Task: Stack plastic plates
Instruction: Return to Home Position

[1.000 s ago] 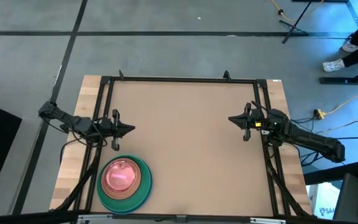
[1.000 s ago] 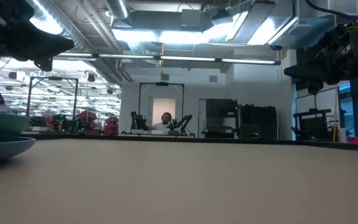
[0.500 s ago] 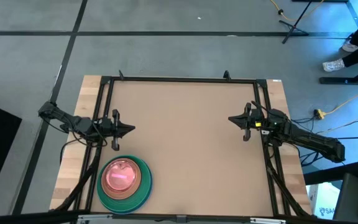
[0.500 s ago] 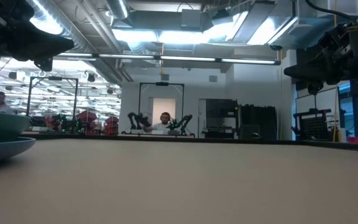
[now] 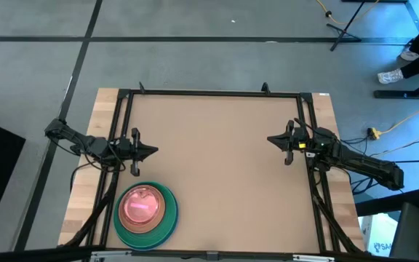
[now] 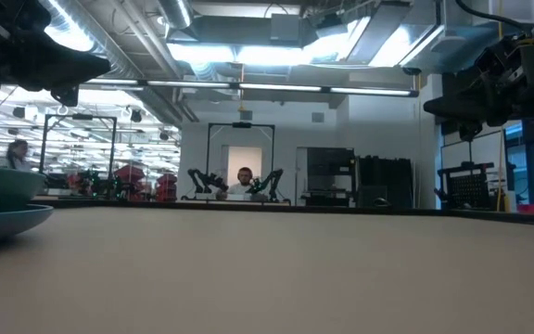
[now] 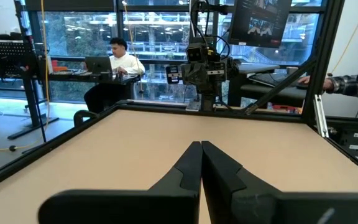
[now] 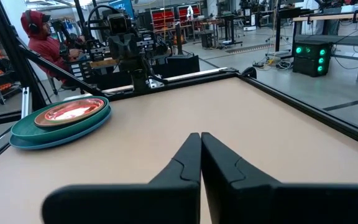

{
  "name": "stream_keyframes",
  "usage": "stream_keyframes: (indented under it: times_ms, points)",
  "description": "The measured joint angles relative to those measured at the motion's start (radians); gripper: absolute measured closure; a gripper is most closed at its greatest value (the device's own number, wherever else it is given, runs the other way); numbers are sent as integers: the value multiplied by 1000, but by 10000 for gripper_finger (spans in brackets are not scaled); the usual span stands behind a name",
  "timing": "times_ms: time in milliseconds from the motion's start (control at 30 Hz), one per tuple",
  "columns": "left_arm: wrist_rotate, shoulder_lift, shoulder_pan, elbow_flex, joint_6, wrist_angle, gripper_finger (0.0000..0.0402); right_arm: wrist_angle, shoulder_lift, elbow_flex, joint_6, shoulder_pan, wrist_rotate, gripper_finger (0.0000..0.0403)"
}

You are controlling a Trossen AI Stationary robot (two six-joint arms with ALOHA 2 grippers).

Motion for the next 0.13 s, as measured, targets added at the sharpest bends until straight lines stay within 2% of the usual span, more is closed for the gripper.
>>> stream_keyframes:
  times_ms: [133]
  points:
    - [0,0,0,0,0,0,398,0,0,0,0,0,0,398]
